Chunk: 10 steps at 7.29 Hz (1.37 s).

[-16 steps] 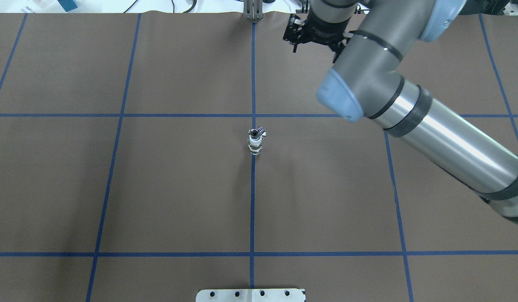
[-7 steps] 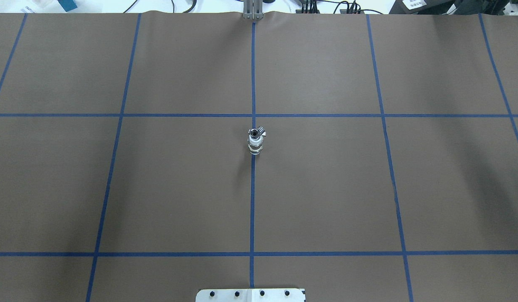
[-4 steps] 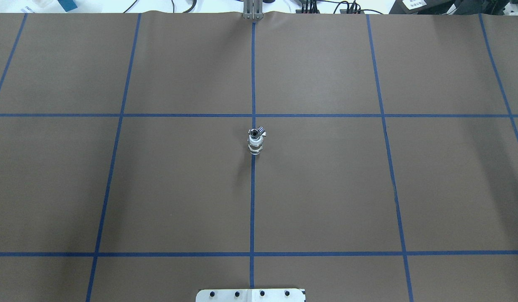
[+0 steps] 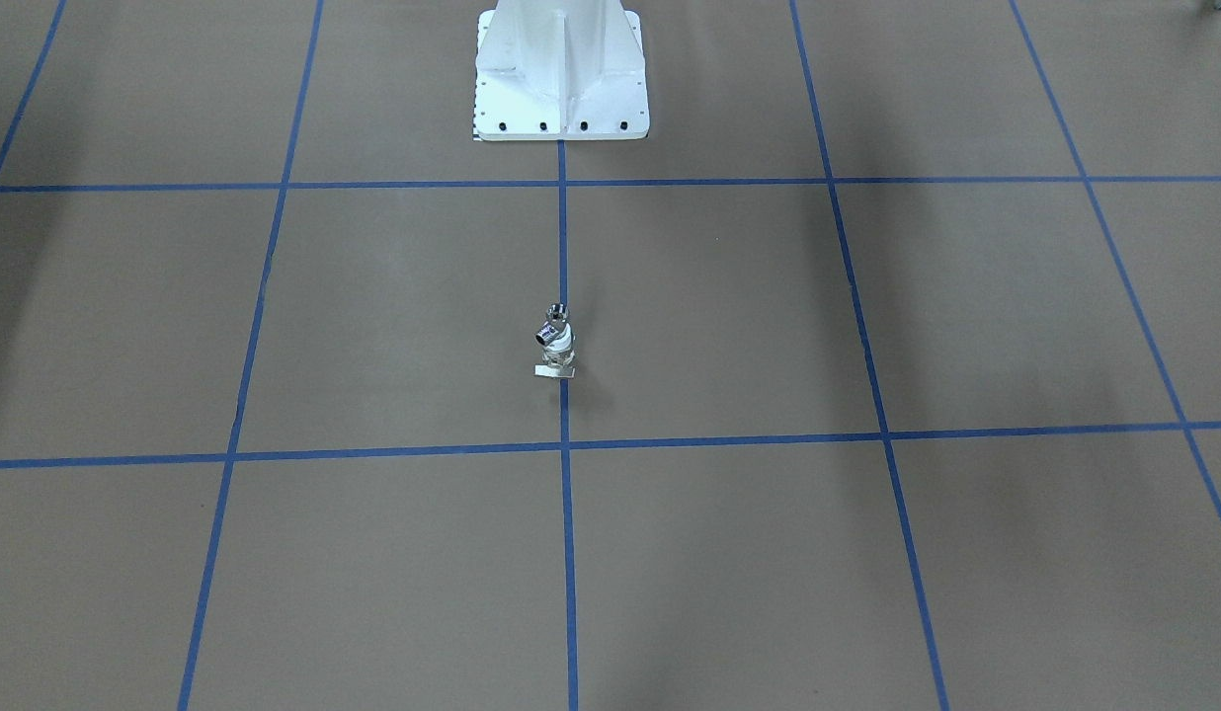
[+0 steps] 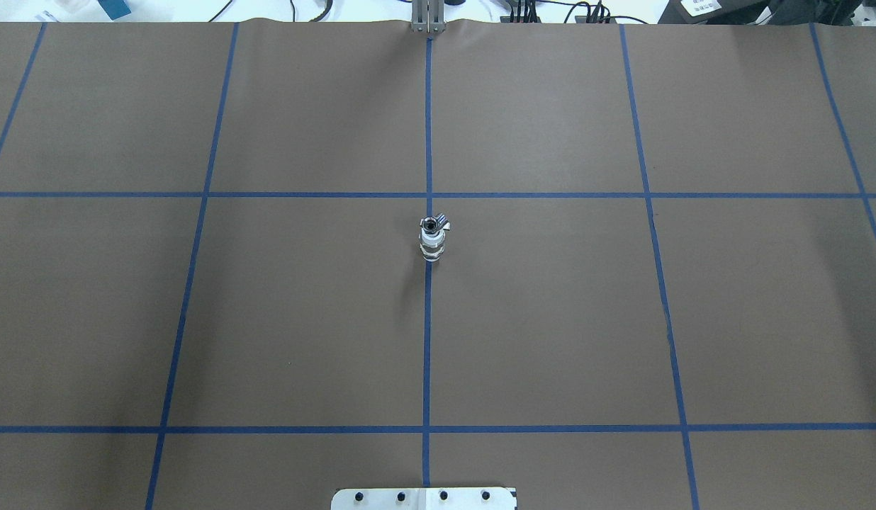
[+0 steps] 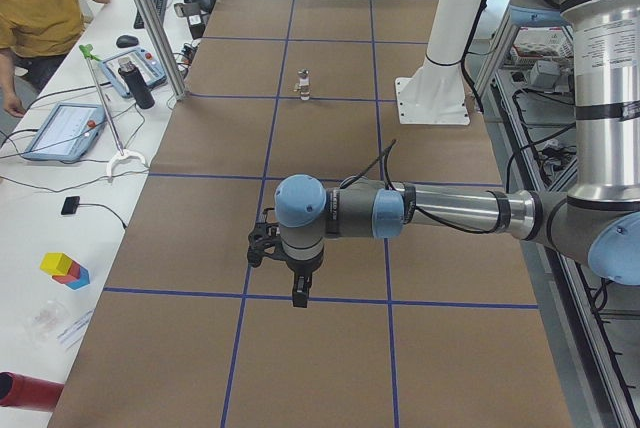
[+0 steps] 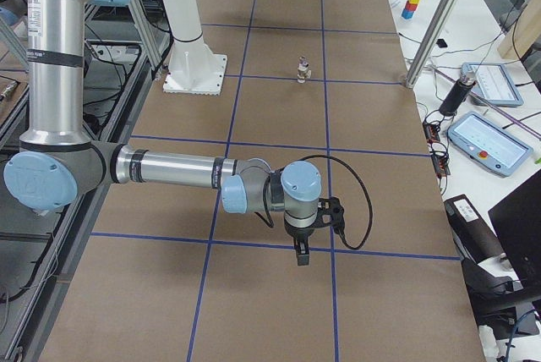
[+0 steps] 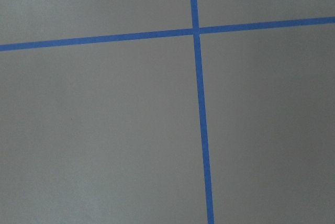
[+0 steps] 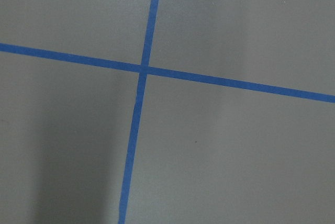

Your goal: Assemble PPR valve and pipe with both arms

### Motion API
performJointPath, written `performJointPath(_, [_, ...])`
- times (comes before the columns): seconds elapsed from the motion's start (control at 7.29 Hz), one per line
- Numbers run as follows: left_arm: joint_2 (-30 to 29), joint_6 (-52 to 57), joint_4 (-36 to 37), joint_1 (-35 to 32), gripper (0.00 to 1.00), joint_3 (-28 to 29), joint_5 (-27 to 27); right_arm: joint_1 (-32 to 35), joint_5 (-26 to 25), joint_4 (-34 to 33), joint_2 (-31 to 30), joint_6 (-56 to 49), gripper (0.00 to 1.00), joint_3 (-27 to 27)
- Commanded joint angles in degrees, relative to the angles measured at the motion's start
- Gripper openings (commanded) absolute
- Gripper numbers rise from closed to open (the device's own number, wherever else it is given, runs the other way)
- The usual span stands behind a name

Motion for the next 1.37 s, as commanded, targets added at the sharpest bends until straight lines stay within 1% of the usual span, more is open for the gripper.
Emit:
performJointPath(0.0, [0.3, 0.3, -0.1, -0.1, 1.0, -1.1, 0.0, 0.3, 0.5, -0.6, 0.0, 0.4, 1.0, 0.3])
performJointPath(1.24, [0.5, 0.2, 0.0, -0.1, 1.0, -1.9, 0.3, 0.2, 0.1, -0.1, -0.3, 0.2, 1.0, -0.5])
